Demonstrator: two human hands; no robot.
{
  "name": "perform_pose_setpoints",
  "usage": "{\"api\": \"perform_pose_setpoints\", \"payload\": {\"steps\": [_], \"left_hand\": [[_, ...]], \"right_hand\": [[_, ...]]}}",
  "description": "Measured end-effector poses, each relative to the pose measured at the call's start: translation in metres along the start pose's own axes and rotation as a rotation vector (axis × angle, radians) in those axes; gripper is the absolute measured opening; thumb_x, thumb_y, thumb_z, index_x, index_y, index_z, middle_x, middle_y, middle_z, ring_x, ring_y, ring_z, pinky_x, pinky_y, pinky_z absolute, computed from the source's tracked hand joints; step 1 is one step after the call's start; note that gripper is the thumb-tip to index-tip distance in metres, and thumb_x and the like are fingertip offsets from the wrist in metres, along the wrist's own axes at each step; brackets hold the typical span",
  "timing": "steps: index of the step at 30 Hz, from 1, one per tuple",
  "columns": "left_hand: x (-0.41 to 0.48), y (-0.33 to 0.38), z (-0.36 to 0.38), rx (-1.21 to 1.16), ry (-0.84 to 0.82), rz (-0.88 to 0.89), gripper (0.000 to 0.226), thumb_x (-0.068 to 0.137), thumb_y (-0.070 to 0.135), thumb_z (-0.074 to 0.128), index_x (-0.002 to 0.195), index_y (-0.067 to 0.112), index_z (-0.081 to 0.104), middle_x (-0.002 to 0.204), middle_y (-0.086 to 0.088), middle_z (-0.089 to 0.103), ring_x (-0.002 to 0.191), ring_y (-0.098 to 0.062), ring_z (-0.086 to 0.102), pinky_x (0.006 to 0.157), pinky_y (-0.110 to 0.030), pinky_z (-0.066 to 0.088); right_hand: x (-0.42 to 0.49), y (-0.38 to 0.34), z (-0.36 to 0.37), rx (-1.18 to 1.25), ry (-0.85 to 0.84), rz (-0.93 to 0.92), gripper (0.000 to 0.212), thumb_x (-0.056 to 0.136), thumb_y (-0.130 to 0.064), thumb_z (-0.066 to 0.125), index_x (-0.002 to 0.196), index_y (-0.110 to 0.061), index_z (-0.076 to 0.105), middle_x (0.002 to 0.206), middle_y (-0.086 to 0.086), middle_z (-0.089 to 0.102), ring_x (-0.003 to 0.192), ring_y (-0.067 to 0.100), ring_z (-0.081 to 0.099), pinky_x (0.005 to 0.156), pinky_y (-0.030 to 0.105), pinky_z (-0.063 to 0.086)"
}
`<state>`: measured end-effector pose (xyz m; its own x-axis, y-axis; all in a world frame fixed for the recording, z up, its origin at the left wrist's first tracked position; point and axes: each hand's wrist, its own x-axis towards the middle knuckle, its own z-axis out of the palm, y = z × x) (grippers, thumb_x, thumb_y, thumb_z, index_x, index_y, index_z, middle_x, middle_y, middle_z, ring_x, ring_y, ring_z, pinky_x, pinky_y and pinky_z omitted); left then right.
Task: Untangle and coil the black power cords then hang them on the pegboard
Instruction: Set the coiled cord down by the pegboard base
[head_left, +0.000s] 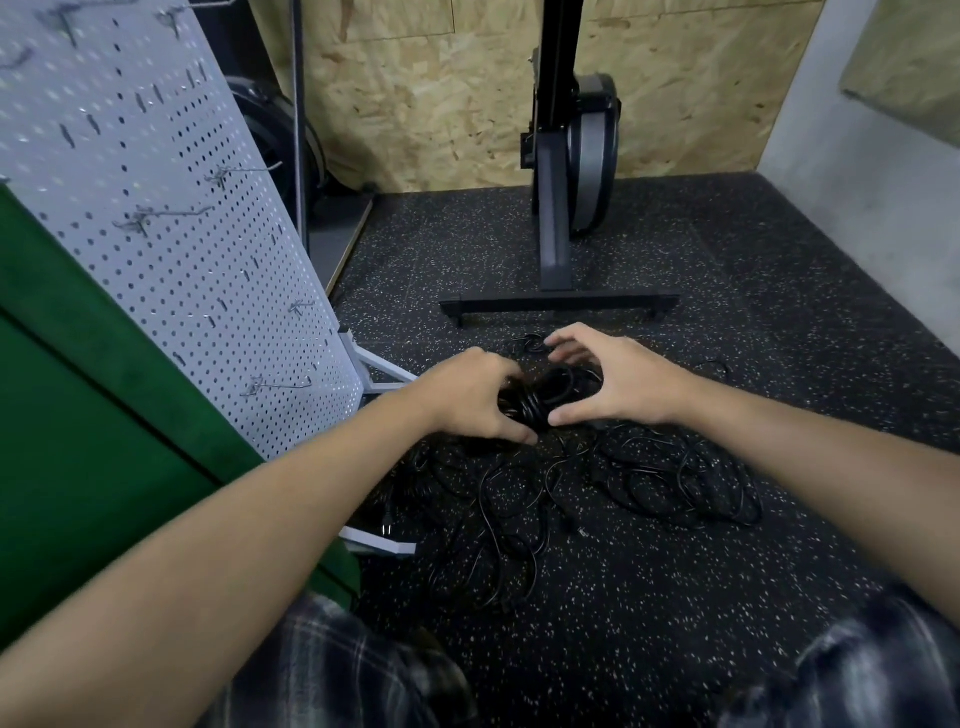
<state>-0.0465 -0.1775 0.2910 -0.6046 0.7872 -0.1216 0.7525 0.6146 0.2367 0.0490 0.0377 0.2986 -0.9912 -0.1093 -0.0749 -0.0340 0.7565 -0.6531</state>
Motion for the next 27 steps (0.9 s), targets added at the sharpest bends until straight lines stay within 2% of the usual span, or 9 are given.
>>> {"api": "perform_pose_setpoints", "payload": {"steps": [4,9,11,14,16,21,23,25,27], "left_hand": [[-0.005,-0.034,0.006,-0.005,-0.070,-0.157,0.082,0.066,0.066,0.088,0.130,0.021,0.064,0.122,-0.003,0.068,0.114,-0.023,0.060,0.096,-0.038,0.054],[-0.016,-0.082,0.030,-0.082,-0.050,-0.376,0.086,0.066,0.069,0.087,0.130,0.017,0.065,0.125,0.001,0.069,0.116,-0.021,0.065,0.099,-0.043,0.055],[-0.020,-0.100,0.044,-0.156,-0.029,-0.459,0.076,0.068,0.065,0.088,0.123,0.016,0.068,0.117,0.002,0.070,0.112,-0.020,0.066,0.099,-0.040,0.055],[-0.024,-0.127,0.069,-0.277,0.011,-0.605,0.049,0.072,0.053,0.092,0.096,0.016,0.069,0.092,0.007,0.068,0.093,-0.016,0.067,0.086,-0.031,0.054],[-0.024,-0.143,0.085,-0.321,0.034,-0.702,0.050,0.071,0.054,0.092,0.086,0.013,0.068,0.086,0.006,0.070,0.086,-0.017,0.069,0.084,-0.035,0.058],[-0.018,-0.178,0.119,-0.325,0.071,-0.886,0.062,0.067,0.064,0.090,0.087,0.009,0.068,0.086,-0.007,0.073,0.081,-0.025,0.071,0.078,-0.041,0.062],[-0.014,-0.189,0.130,-0.322,0.105,-0.936,0.062,0.071,0.060,0.090,0.092,0.007,0.066,0.091,-0.009,0.073,0.080,-0.025,0.069,0.075,-0.040,0.060],[-0.012,-0.196,0.141,-0.302,0.124,-0.989,0.061,0.076,0.057,0.088,0.109,0.014,0.060,0.101,-0.007,0.067,0.092,-0.026,0.066,0.082,-0.040,0.057],[-0.006,-0.205,0.153,-0.250,0.154,-1.040,0.074,0.074,0.061,0.087,0.121,0.010,0.061,0.107,-0.008,0.070,0.099,-0.029,0.068,0.083,-0.040,0.059]], "right_hand": [[0.020,0.003,0.014,-0.091,-0.097,0.019,0.101,0.073,-0.049,0.092,0.155,-0.028,0.037,0.154,-0.006,0.049,0.139,0.010,0.046,0.117,0.029,0.035],[0.047,0.023,0.052,-0.218,-0.292,0.101,0.111,0.078,-0.048,0.088,0.162,-0.024,0.019,0.164,0.004,0.036,0.149,0.023,0.037,0.123,0.037,0.032],[0.058,0.031,0.065,-0.214,-0.325,0.130,0.110,0.080,-0.048,0.087,0.163,-0.025,0.017,0.165,0.003,0.033,0.150,0.024,0.035,0.123,0.040,0.032],[0.076,0.042,0.087,-0.213,-0.341,0.138,0.106,0.083,-0.048,0.084,0.163,-0.023,0.018,0.167,0.004,0.031,0.151,0.025,0.034,0.122,0.040,0.032],[0.087,0.048,0.102,-0.212,-0.335,0.127,0.101,0.086,-0.046,0.082,0.162,-0.022,0.020,0.165,0.005,0.033,0.149,0.026,0.036,0.121,0.038,0.033],[0.115,0.063,0.141,-0.195,-0.317,0.142,0.090,0.092,-0.043,0.077,0.162,-0.024,0.023,0.161,0.006,0.037,0.142,0.028,0.045,0.115,0.041,0.042],[0.124,0.071,0.156,-0.182,-0.309,0.152,0.088,0.094,-0.042,0.075,0.162,-0.025,0.023,0.161,0.006,0.038,0.140,0.029,0.047,0.112,0.042,0.045],[0.129,0.079,0.168,-0.148,-0.301,0.168,0.084,0.095,-0.041,0.074,0.161,-0.025,0.025,0.158,0.005,0.041,0.138,0.028,0.048,0.110,0.041,0.046],[0.132,0.087,0.178,-0.118,-0.295,0.188,0.081,0.096,-0.040,0.073,0.161,-0.025,0.027,0.155,0.004,0.044,0.138,0.026,0.049,0.109,0.038,0.046]]}}
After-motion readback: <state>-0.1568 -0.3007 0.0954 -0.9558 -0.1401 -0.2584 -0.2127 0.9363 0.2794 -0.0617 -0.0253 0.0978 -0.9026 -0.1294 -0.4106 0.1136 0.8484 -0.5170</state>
